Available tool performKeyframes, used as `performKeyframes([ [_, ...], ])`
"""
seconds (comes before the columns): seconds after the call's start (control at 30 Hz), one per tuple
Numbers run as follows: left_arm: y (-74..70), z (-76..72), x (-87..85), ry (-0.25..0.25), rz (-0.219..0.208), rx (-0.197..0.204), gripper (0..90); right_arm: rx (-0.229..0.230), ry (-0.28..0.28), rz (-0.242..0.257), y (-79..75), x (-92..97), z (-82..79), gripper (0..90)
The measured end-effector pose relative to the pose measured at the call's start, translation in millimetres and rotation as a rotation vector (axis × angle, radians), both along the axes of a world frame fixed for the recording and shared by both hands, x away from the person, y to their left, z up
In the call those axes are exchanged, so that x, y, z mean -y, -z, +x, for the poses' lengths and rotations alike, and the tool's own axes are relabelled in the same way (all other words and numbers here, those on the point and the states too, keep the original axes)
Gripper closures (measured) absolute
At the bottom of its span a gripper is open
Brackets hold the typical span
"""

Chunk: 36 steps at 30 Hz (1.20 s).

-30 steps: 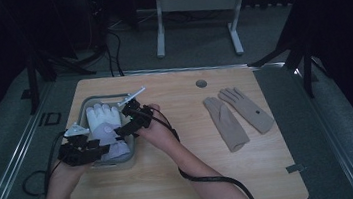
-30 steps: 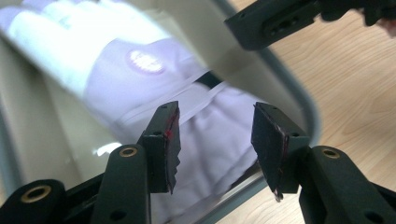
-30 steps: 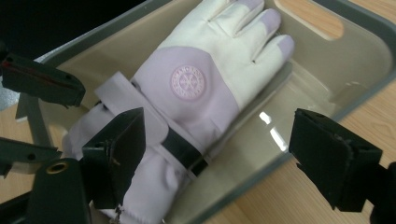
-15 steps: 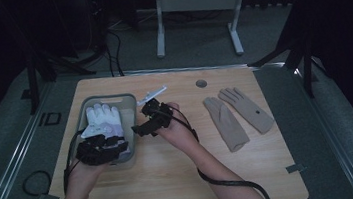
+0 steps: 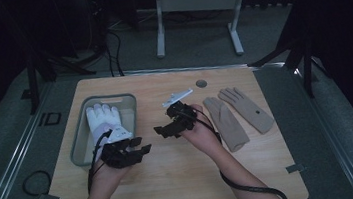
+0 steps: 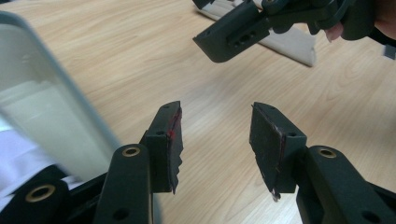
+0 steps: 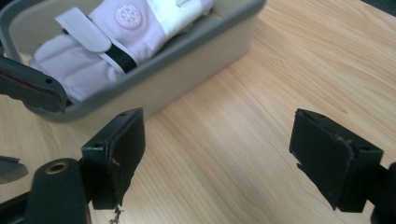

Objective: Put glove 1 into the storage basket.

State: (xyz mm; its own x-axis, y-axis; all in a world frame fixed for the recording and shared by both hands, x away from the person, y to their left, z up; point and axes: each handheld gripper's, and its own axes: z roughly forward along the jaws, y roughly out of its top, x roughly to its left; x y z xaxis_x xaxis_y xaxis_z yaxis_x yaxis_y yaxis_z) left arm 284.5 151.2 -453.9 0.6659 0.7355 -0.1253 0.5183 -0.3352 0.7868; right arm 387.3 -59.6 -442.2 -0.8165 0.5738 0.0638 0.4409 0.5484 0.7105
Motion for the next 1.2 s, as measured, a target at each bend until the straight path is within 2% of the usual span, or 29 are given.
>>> performKeyframes([
  [0.2,10.7,-0.3,16.9,0.036,0.002,0.001,53.8,0.004,0.022,0.01,6.0,25.7,-4.2,17.7],
  [0.43,23.2,-1.4,32.0,0.082,-0.026,0.003,53.7,0.01,0.029,0.018,14.4,49.1,-9.3,15.9],
  [0.5,30.6,-1.9,39.5,0.094,-0.016,0.003,45.1,0.029,0.009,0.035,19.0,62.5,-13.6,14.4],
  [0.57,36.5,-2.6,43.6,0.107,-0.033,0.008,37.0,0.021,-0.002,0.056,22.0,69.3,-16.0,13.9],
  [0.67,45.6,-4.6,51.2,0.122,-0.02,0.029,22.8,0.016,-0.004,0.066,26.8,80.2,-18.6,13.7],
  [0.7,45.6,-4.6,51.2,0.122,-0.02,0.029,21.2,0.016,-0.004,0.066,26.8,80.2,-18.6,13.7],
  [0.77,54.8,-4.9,56.2,0.14,-0.041,0.003,17.9,0.008,-0.008,0.084,32.1,91.7,-20.6,13.4],
  [0.8,54.8,-4.9,56.2,0.14,-0.041,0.003,16.7,-0.009,-0.038,0.085,33.8,96.2,-21.3,10.3],
  [0.87,65.5,-6.9,61.4,0.147,-0.018,0.03,14.8,-0.041,-0.047,0.092,38.4,102.4,-21.8,10.1],
  [0.9,68.8,-7.6,62.8,0.147,-0.011,0.04,14.7,-0.041,-0.048,0.099,40.8,105.5,-22.5,10.1],
  [0.97,73.9,-9.6,64.8,0.148,0.004,0.051,13.5,-0.025,-0.035,0.085,45.2,111.4,-24.1,10.3],
  [1.0,76.0,-10.6,65.7,0.148,0.026,0.052,13.5,-0.018,-0.03,0.078,47.3,114.9,-24.5,12.8],
  [1.07,80.8,-12.5,66.4,0.145,0.04,0.064,11.6,0.009,0.002,0.065,51.1,123.0,-24.1,14.2],
  [1.17,85.9,-13.0,65.3,0.148,0.026,0.054,7.3,0.017,0.026,0.06,54.7,131.1,-22.5,18.4],
  [1.2,87.2,-13.3,64.6,0.148,0.021,0.057,5.0,0.034,0.046,0.051,56.4,135.6,-22.1,21.0],
])
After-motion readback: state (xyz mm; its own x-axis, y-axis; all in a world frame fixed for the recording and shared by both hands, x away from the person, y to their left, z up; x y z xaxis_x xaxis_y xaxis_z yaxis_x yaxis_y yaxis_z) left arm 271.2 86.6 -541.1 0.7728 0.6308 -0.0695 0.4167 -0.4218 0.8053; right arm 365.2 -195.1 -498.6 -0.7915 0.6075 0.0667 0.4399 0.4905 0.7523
